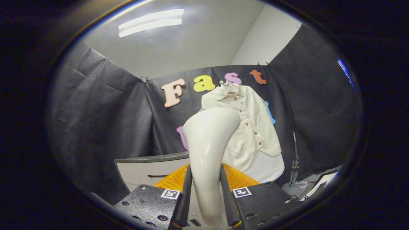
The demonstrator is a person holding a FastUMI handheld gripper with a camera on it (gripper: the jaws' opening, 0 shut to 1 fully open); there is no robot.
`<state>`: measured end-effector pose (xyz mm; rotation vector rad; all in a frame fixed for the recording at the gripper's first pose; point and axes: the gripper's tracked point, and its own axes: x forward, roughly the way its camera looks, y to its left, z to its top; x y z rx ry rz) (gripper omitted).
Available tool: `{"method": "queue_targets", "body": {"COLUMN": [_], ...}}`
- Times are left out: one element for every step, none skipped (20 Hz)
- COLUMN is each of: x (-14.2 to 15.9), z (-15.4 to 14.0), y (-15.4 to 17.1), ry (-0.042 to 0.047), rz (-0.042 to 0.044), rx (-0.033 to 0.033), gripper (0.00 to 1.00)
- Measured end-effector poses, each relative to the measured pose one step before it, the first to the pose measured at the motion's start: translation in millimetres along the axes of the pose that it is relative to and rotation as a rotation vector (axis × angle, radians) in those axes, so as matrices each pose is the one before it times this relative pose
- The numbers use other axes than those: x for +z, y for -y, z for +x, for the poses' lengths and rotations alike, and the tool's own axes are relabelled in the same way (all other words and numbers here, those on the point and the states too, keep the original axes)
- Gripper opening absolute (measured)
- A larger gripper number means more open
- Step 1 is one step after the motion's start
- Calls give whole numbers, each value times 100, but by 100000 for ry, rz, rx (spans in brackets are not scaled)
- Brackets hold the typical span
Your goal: Iron the clothes twice with a garment steamer, once on the left side and once on the right side.
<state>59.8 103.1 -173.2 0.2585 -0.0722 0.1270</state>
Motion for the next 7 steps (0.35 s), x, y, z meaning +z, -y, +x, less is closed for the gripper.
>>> {"method": "queue_targets", "body": {"x": [31,-123,-97,-39,-146,-154,-226], "z": [81,-55,-15,-10,33,-36,-42], "y": [-77,-185,-114,6,-44,-72,-121], "ry": [99,-231,-300,-38,-199,-359,-539], "rz": [472,316,-13,-278,-382,-276,-391], "rx": [128,218,164,-59,-66,160,186], "gripper": [45,45,45,45,45,45,45]}}
